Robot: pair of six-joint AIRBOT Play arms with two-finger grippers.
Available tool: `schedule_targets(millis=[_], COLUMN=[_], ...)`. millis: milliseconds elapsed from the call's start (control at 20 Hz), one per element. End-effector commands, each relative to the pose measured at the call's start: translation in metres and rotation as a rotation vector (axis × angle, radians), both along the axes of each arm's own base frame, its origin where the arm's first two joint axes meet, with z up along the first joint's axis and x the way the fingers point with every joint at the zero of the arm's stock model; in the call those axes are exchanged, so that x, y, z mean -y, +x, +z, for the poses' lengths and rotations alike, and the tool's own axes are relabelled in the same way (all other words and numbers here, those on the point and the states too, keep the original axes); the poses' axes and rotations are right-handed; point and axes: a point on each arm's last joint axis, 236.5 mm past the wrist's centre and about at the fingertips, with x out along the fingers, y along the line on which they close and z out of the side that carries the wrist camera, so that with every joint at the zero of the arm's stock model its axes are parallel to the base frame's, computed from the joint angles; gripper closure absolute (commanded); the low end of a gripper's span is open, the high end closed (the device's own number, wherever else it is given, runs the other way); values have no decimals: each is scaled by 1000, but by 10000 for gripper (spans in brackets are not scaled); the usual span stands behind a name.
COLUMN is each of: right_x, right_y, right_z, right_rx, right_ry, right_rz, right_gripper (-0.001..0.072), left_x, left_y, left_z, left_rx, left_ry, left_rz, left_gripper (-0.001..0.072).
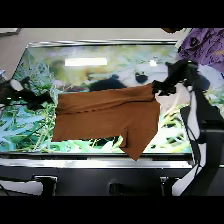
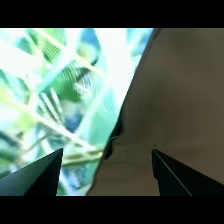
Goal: Fold the clothes and pants, and hang the long-sleeved shirts on hangers.
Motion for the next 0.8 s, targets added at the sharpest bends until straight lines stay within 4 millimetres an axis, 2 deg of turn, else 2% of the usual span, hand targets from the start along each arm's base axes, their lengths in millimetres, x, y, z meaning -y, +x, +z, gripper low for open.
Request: schedule_targets(millis=[0, 50, 150, 200, 300, 500, 600, 750], right_x=[37, 48, 53, 49, 28, -19, -32, -48], right_y=[-29, -48, -93, -117, -165, -242, -268, -290], right_z=[41, 40, 28, 18, -3, -42, -57, -70], right_rx=[45, 29, -24, -59, -131, -264, -316, -360], right_ry=[92, 132, 232, 272, 337, 397, 419, 475], right_rz=[-36, -70, -124, -139, -146, -134, -150, -173], right_gripper=[294, 294, 294, 294, 294, 294, 294, 294], left_x=[-39, -47, -47, -40, -22, 4, 10, 13], left_y=[-44, -63, -96, -110, -129, -145, -146, -144], left_z=[39, 45, 51, 54, 60, 67, 69, 71], left_rx=[3, 8, 23, 42, 93, 138, 137, 144], left_ry=[29, 30, -5, -49, -136, -223, -252, -268], left_rz=[75, 109, 164, 191, 213, 193, 190, 192], left_gripper=[69, 69, 70, 69, 69, 69, 70, 69])
